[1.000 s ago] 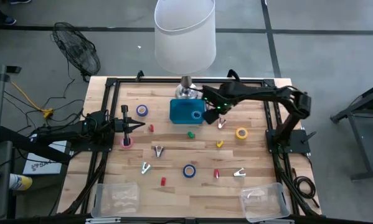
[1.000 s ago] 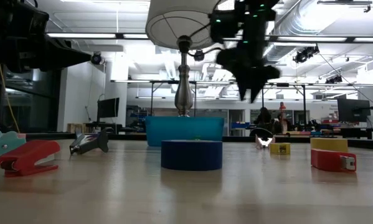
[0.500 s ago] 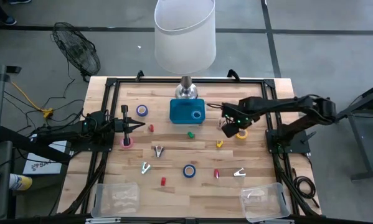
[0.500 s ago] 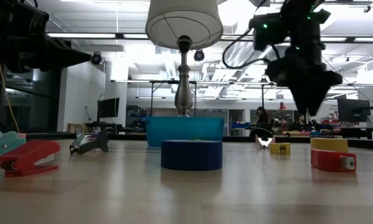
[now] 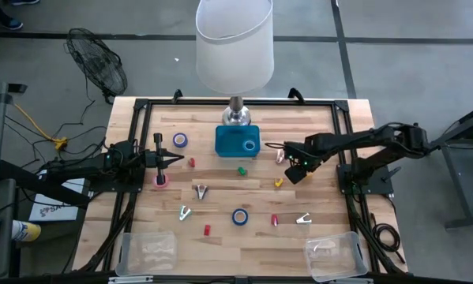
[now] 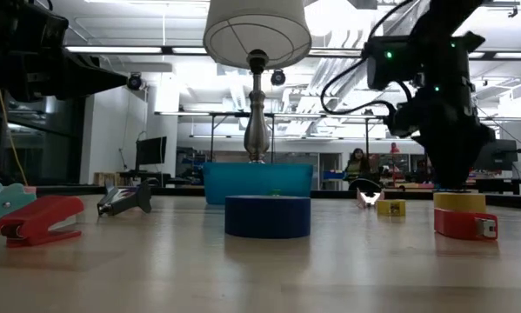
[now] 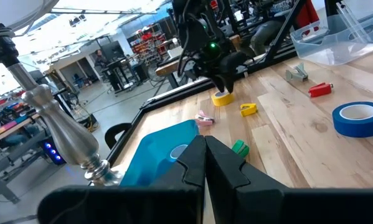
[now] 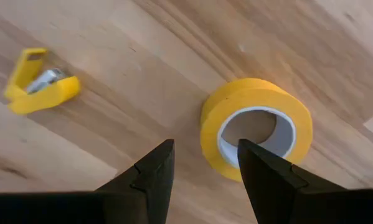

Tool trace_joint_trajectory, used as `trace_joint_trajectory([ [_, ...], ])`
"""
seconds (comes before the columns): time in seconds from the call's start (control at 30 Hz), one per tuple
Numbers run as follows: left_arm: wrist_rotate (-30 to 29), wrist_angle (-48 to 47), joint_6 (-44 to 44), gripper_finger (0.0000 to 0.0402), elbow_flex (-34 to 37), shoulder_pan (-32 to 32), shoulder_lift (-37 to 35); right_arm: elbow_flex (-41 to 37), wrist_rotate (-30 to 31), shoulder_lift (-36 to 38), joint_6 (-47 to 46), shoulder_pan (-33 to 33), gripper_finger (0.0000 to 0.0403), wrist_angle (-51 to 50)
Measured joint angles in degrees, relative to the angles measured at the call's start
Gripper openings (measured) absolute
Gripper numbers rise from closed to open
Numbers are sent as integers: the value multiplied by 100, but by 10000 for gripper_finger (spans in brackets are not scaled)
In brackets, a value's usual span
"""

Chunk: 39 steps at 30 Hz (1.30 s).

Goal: Pick and place Stapler, Stapler remover, tape
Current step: Put the yellow tape into the blue bin

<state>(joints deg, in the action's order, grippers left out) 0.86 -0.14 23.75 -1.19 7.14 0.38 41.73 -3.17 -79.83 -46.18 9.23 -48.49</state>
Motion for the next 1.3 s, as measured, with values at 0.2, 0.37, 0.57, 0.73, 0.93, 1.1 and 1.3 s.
trace_joint_trajectory([
  [0.2,0,2,0,1,-2,-1,-1,-254,192,0,91,0,168,197],
  [0.37,0,0,0,1,-1,-1,-1,-329,144,-2,236,-2,163,387],
  [0.57,0,0,0,1,0,-2,-2,-329,137,-144,518,-2,143,464],
  [0.73,1,0,0,1,0,-1,-1,-329,116,-359,656,-2,130,585],
  [0.93,0,0,0,1,-2,0,-1,-311,76,-352,676,-2,103,682],
  [1.1,1,1,0,1,-1,0,-2,-166,-53,-339,906,-2,57,664],
  [1.3,0,0,0,1,-2,0,-2,214,-194,-339,1193,4,29,636],
])
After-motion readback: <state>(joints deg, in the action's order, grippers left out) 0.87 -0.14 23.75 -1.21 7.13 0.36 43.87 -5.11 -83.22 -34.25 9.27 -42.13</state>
